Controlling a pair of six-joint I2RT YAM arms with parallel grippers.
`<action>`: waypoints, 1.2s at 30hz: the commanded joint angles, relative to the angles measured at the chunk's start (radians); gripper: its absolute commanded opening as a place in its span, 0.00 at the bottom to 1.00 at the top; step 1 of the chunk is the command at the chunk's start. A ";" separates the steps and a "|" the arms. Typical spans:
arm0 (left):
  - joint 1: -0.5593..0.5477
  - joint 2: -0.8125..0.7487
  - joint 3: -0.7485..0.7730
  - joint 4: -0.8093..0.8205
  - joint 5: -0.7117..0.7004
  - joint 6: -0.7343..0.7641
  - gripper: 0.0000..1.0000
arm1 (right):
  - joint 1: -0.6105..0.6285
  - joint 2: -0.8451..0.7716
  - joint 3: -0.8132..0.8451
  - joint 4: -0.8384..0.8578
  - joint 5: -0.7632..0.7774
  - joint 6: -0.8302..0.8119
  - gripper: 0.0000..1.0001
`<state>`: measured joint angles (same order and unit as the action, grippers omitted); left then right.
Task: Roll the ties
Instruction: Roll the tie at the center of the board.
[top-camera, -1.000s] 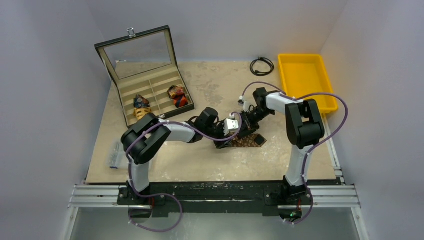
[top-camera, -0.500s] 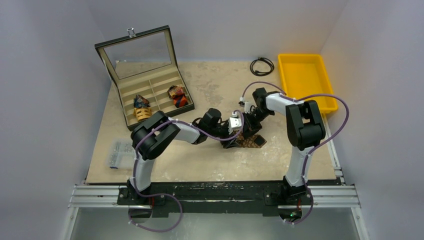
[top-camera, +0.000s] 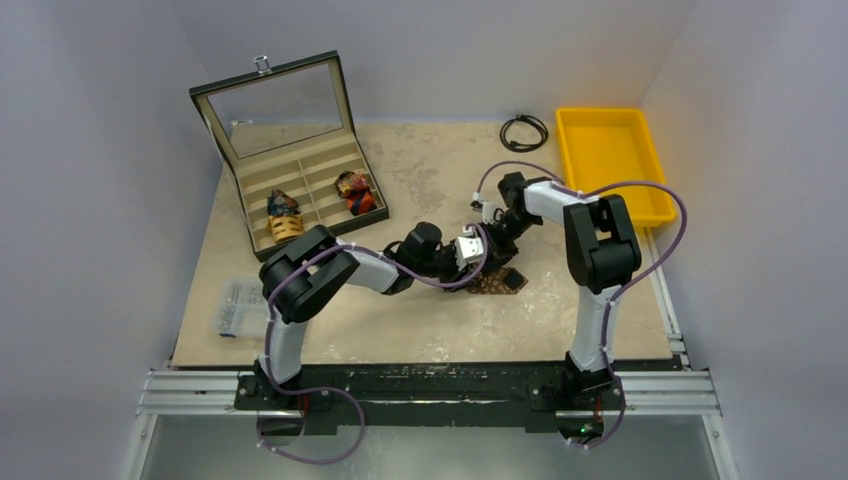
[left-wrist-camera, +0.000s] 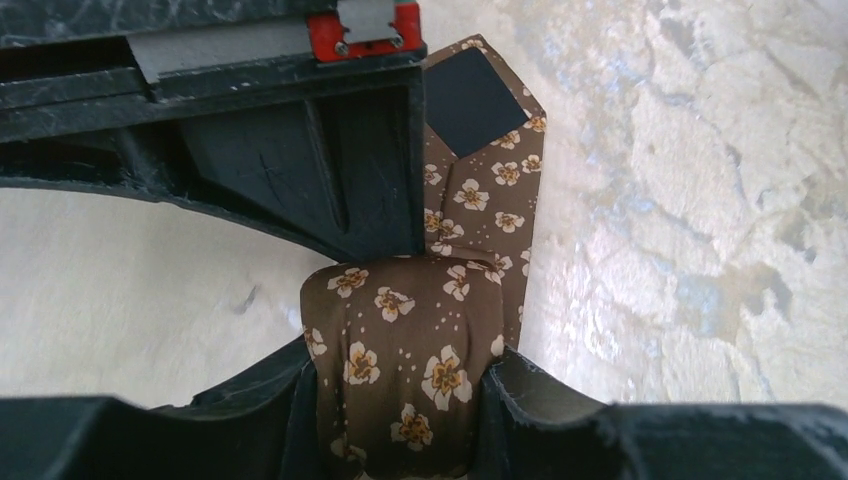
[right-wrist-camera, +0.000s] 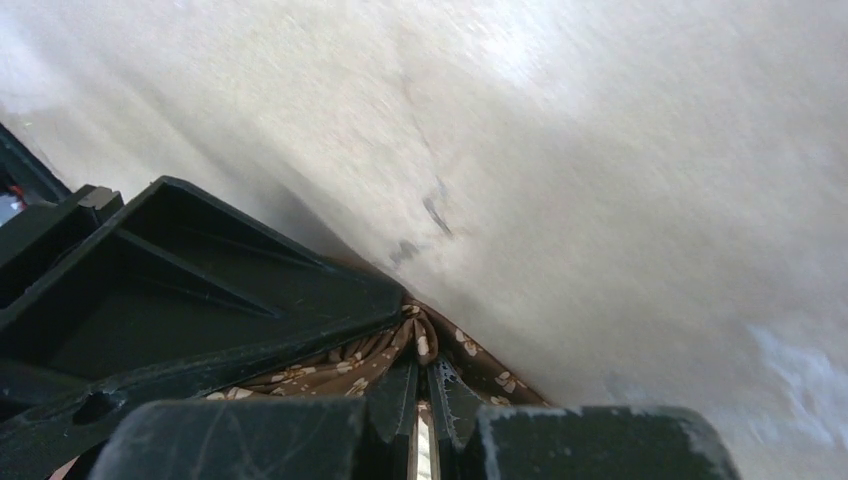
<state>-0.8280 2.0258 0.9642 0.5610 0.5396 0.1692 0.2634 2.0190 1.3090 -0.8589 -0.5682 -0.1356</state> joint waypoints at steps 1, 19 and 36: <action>-0.005 -0.055 -0.136 -0.118 -0.065 0.040 0.11 | 0.014 0.058 0.106 0.061 0.050 -0.090 0.00; -0.003 -0.046 -0.099 -0.184 -0.150 -0.057 0.00 | -0.078 -0.123 -0.063 -0.090 -0.084 -0.086 0.10; 0.064 -0.151 0.059 -0.264 0.025 0.009 0.05 | -0.075 0.110 0.048 0.042 0.186 -0.067 0.07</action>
<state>-0.7841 1.9331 0.9653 0.3828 0.4747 0.1169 0.1894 2.0701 1.3254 -0.9672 -0.5957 -0.1692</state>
